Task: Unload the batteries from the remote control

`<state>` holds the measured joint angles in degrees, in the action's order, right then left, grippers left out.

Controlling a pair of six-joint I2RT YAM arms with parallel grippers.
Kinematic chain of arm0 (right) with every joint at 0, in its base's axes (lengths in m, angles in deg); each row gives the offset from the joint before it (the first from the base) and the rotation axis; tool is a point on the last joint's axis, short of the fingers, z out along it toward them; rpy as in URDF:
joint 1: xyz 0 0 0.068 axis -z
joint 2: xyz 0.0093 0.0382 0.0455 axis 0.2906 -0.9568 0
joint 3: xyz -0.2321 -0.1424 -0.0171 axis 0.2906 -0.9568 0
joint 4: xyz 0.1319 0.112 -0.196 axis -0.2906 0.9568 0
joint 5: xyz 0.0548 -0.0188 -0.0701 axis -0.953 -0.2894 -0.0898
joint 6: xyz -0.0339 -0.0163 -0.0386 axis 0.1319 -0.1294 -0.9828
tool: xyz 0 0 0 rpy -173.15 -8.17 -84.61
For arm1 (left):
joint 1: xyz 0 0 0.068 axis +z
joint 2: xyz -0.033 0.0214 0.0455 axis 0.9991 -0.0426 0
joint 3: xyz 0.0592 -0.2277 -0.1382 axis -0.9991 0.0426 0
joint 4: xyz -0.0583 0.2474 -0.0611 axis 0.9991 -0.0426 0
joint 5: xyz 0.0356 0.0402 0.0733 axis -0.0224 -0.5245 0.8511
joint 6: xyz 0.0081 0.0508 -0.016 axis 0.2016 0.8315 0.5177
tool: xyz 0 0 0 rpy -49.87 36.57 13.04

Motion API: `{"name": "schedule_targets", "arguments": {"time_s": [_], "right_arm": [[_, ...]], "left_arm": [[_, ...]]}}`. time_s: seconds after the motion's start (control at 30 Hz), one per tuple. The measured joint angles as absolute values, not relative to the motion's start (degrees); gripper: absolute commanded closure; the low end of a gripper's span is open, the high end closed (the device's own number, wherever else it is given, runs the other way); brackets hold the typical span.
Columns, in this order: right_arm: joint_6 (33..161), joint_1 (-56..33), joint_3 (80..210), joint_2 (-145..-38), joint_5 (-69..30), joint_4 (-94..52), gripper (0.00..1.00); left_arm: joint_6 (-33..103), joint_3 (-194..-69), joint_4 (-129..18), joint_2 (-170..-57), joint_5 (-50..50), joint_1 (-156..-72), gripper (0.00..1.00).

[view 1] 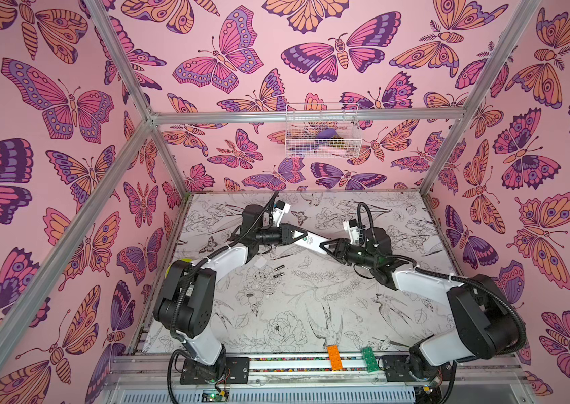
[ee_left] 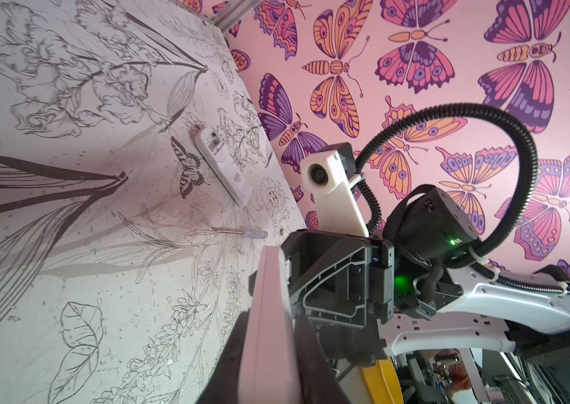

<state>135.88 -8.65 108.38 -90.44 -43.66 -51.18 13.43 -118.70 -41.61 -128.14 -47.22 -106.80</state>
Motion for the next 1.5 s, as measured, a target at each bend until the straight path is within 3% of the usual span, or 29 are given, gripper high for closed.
{"name": "schedule_targets", "arguments": {"time_s": [0.1,0.43,1.27,1.5], "right_arm": [[135.44,-8.38,108.40,-90.59,-44.01,-51.40,0.71],[134.63,-7.55,108.33,-90.37,-44.60,-49.34,0.51],[133.43,-6.35,99.83,-88.03,-45.19,-49.30,0.58],[129.76,-5.78,98.04,-81.91,-43.00,-40.95,0.58]], "left_arm": [[13.49,-118.79,-41.70,-128.16,-46.98,-106.83,1.00],[16.57,-119.49,-44.45,-128.18,-46.50,-107.50,1.00],[24.31,-119.49,-50.22,-134.15,-40.71,-110.21,1.00],[24.84,-119.88,-50.98,-137.03,-40.03,-110.56,1.00]]}}
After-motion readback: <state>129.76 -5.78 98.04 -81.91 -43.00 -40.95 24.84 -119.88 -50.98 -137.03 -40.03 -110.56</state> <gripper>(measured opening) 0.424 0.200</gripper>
